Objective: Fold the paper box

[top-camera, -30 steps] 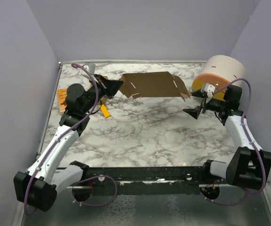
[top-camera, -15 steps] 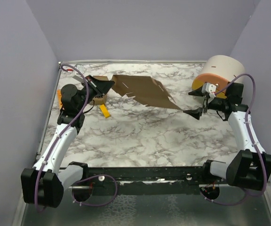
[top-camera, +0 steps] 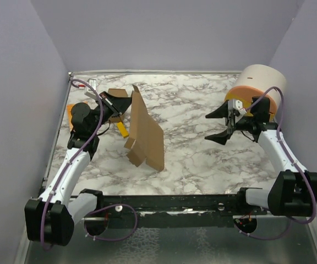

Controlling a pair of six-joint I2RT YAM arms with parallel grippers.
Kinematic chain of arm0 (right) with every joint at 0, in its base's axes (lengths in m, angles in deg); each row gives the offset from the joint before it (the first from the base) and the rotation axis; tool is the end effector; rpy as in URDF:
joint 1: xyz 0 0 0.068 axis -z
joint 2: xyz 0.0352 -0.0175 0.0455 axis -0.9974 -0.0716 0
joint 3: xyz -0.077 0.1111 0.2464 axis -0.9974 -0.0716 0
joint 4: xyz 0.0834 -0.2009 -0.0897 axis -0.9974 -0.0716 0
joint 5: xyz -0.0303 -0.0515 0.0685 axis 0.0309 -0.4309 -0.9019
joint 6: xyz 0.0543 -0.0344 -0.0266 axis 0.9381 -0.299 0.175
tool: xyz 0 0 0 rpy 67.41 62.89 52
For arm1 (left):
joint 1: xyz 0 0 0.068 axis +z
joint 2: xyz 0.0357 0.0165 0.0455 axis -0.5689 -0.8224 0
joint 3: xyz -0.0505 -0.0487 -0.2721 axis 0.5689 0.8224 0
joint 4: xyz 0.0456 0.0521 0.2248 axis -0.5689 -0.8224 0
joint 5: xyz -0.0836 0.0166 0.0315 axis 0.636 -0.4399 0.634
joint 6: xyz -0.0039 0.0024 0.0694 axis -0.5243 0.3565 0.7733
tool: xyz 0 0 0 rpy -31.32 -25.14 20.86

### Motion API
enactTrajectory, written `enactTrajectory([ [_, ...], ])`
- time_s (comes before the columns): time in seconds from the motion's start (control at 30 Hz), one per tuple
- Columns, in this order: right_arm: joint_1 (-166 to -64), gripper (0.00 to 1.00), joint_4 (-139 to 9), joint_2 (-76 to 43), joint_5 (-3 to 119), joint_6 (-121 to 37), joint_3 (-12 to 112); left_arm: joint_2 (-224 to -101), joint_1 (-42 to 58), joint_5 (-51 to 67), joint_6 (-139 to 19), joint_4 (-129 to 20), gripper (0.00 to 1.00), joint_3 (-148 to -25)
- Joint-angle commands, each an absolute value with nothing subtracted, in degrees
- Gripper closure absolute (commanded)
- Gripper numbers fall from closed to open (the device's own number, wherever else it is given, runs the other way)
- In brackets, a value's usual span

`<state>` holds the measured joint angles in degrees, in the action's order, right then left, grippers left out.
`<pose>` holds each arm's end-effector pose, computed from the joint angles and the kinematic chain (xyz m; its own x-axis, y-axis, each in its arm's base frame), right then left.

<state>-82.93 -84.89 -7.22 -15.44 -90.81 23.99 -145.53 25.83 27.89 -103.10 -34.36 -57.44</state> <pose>0.2223 0.0444 0.2906 -0.0220 -0.0971 -0.9950 -0.9870 0.1608 0.0061 0.2184 -0.0610 0.3602 -0.4212 -0.6636 -0.6183 0.4420 0.4451 -0.7788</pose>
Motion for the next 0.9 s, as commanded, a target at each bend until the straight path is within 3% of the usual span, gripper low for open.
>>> enactTrajectory([
  [0.0, -84.8, 0.01, -90.5, -6.2, -24.5, -98.0, 23.4, -145.0, 26.0, 22.7, -104.1, -35.3, 1.00, -58.1],
  [0.17, -93.1, 0.01, -74.1, -8.0, -7.7, -81.1, 20.1, -146.5, 25.6, 16.6, -103.8, -42.1, 1.00, -62.2],
  [0.23, -94.7, 0.01, -74.0, -10.4, -3.5, -80.5, 20.9, -147.3, 24.8, 14.9, -100.4, -46.3, 1.00, -65.2],
  [0.57, -97.6, 0.01, -74.3, -13.4, -5.4, -80.7, 20.7, -152.1, 19.5, 5.5, -91.2, -58.6, 1.00, -72.6],
  [0.87, -101.3, 0.01, -69.1, -12.8, -4.5, -73.9, 20.6, -163.5, 14.8, -9.0, -96.9, -68.6, 1.00, -88.8],
])
